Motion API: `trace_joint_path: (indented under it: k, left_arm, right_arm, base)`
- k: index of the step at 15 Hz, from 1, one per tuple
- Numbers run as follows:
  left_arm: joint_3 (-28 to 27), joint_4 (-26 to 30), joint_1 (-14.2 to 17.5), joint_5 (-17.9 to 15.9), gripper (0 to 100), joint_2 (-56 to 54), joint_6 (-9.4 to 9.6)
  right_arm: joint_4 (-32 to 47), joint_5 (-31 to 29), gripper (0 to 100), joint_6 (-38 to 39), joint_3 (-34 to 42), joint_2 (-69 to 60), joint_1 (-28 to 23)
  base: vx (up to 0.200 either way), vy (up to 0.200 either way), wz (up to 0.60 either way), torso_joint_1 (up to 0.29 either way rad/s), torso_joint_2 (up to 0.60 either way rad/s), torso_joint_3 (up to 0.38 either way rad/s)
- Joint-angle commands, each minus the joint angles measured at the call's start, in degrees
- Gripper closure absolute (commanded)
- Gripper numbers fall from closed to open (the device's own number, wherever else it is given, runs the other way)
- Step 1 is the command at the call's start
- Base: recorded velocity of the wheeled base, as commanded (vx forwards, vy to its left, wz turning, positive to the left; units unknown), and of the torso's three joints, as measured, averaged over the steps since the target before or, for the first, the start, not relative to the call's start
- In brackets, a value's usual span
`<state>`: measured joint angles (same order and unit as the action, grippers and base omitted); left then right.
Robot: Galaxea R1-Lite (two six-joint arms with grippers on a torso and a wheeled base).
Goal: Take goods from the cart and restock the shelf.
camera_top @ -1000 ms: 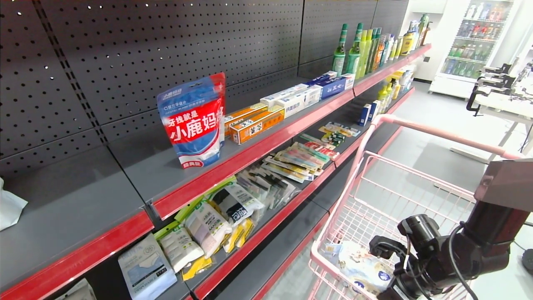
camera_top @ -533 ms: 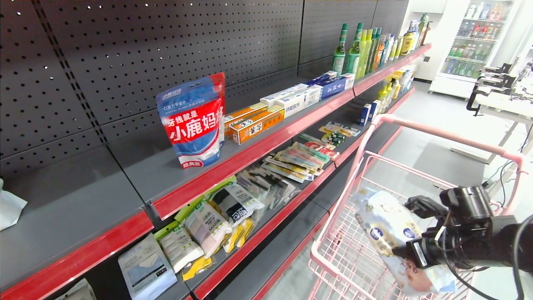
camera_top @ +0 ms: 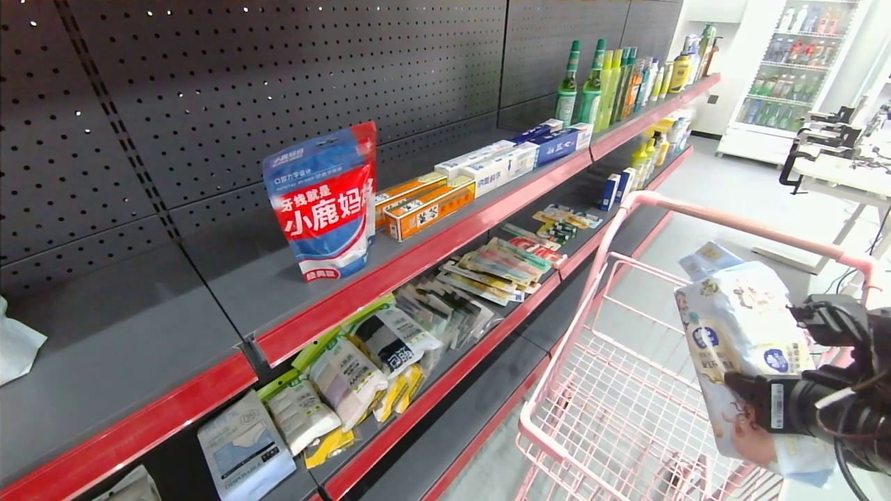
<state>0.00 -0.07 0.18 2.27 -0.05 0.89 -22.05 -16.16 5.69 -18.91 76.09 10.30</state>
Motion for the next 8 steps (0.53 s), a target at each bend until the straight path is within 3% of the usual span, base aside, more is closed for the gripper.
trace_joint_path:
  k: [1, 3, 8]
  left_arm:
    - [-0.1, 0.0, 0.0, 0.0, 0, 0.0, 0.08]
    - [0.0, 0.0, 0.1, 0.0, 0, 0.0, 0.08]
    - [0.0, 0.0, 0.0, 0.0, 0, 0.0, 0.08]
  right_arm:
    - [0.1, -0.4, 100, -1.7, 2.4, -8.1, 0.4]
    - [0.0, -0.4, 100, -3.8, 3.1, -11.8, 0.4]
    - [0.7, -0.4, 100, -6.1, 3.7, -16.3, -1.7]
  base:
    - [0.0, 0.0, 0.0, 0.0, 0.0, 0.0]
    - [0.0, 0.0, 0.0, 0.04, -0.1, -0.07]
    - [0.0, 0.0, 0.0, 0.202, -0.49, -0.285]
